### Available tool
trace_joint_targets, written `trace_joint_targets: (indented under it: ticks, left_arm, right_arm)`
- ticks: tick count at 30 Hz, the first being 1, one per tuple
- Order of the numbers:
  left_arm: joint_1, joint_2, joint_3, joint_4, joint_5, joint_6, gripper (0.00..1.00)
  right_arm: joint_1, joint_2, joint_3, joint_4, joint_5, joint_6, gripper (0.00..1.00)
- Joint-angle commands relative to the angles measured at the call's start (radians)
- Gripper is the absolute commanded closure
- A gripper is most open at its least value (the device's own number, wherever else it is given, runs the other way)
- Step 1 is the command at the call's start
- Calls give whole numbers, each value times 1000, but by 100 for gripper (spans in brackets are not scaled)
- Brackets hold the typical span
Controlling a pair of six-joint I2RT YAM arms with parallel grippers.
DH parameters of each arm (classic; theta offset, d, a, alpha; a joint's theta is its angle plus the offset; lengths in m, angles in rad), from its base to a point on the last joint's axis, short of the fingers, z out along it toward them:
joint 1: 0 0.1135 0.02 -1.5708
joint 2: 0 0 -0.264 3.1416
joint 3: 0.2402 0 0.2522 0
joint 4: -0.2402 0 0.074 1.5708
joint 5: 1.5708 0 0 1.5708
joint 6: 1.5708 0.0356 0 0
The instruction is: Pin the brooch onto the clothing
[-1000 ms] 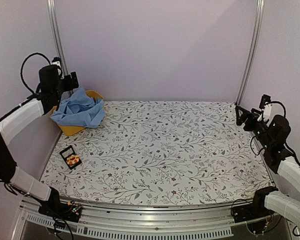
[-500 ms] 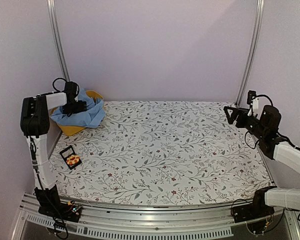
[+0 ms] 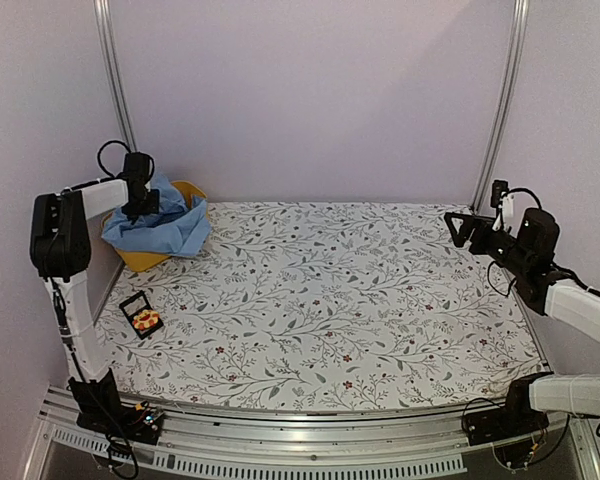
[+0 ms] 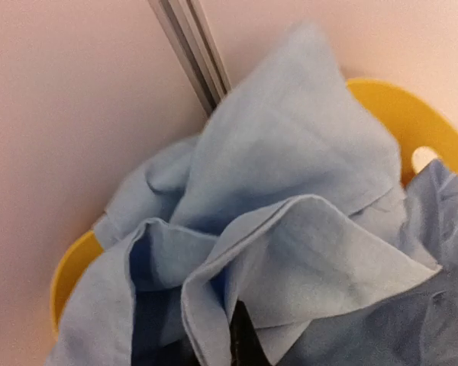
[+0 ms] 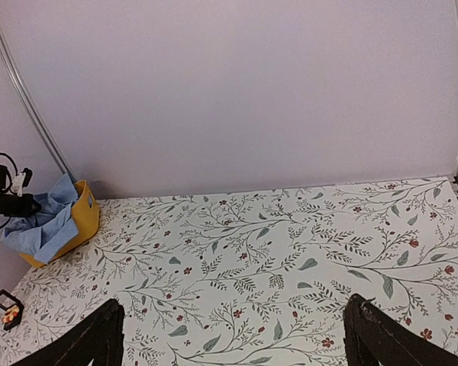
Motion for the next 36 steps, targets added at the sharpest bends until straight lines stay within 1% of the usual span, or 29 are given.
trace_joint_targets:
  ticks: [1, 4, 5, 8, 10, 13, 16, 19, 22, 26, 28, 31, 34, 36]
  left_arm:
    - [-116, -285, -5, 197, -82, 122, 100]
    - [-221, -426, 12, 227, -109, 206, 100]
    - [-261, -476, 1, 265, -114, 242, 100]
    - [-422, -613, -65, 451, -124, 382, 100]
    - [-536, -668, -87, 514, -105, 469, 100]
    - [-707, -698, -69, 480, -56, 538, 100]
    - [-870, -689, -50, 446, -21, 584, 100]
    - [-976, -656, -15, 430, 1, 586, 100]
    - [-1005, -596, 59, 386, 48, 531, 100]
    - [-1005, -523, 84, 431, 116, 514, 100]
    - [-993, -448, 123, 416, 136, 480, 100]
    - [-939, -333, 195, 335, 215, 323, 100]
    - [-873, -215, 199, 333, 305, 167, 100]
    - [-839, -110, 229, 333, 337, 106, 100]
  right_arm:
    - [2, -10, 57, 30, -35, 8, 2]
    - [7, -4, 75, 36, -60, 21, 3]
    - [12, 1, 80, 38, -72, 23, 3]
    - [37, 10, 97, 41, -85, 22, 4]
    - [64, 19, 110, 40, -98, 15, 4]
    - [100, 38, 134, 36, -127, -4, 4]
    - [129, 62, 170, 17, -174, -23, 5]
    - [148, 83, 212, -18, -210, -36, 5]
    - [155, 93, 237, -45, -237, -47, 5]
    - [157, 98, 244, -76, -254, -61, 5]
    - [157, 110, 248, -103, -238, -65, 5]
    - [157, 121, 258, -167, -150, -55, 5]
    - [157, 136, 291, -289, -12, -48, 5]
    - [157, 144, 316, -361, 84, -40, 5]
